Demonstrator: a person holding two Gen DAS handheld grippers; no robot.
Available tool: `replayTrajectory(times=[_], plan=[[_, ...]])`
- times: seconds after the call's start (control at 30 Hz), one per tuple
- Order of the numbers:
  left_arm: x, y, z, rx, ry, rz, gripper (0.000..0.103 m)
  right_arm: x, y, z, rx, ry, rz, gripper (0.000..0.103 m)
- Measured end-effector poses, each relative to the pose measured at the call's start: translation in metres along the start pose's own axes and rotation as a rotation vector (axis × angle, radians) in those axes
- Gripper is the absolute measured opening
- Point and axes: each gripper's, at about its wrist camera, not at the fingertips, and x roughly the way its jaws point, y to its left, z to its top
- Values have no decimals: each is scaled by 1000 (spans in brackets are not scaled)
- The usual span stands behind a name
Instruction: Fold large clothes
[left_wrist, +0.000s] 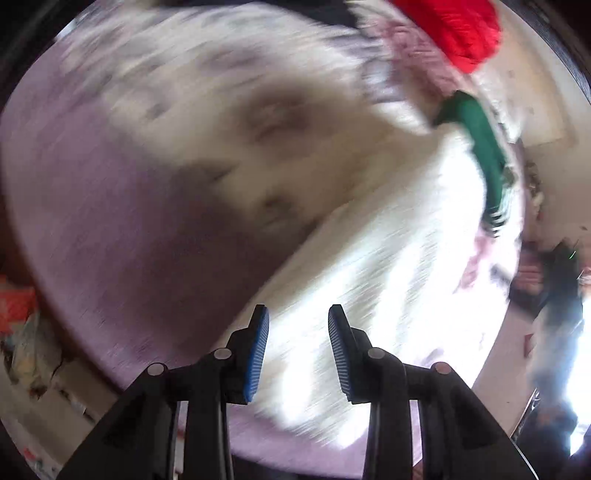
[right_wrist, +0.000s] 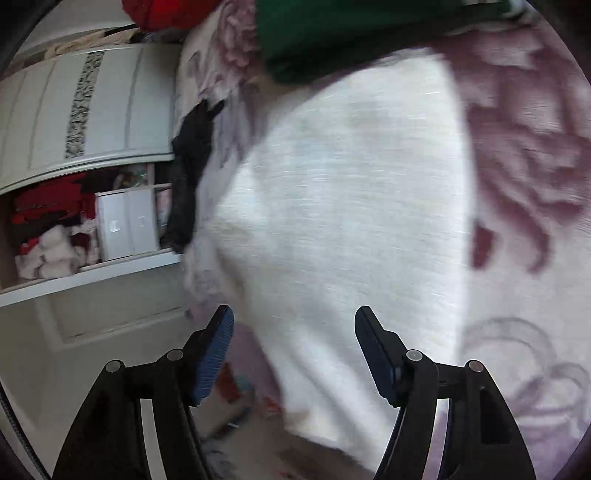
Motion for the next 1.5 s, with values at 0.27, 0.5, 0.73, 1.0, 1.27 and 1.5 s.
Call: replayTrajectory(times=[0.27,0.5,0.73,1.0,1.27,1.5], plan=[[116,-129,102,260,-22,117,30,64,17,38,-144,76,-231,39],[181,-97,157,224,107,50,38,151,14,70,-123,115,-482,33],[166,-79,171,234,162,-50,57,134,38,70,-33,105,-479,33],[109,-25,145,392,-3,296,57,218,90,22,-211,253,-465,31],[146,57,141,277,79,316,84,239,95,26,-171,232,-542,31],[172,37,143,318,43,337,103,228,98,14,-199,198,-489,32]])
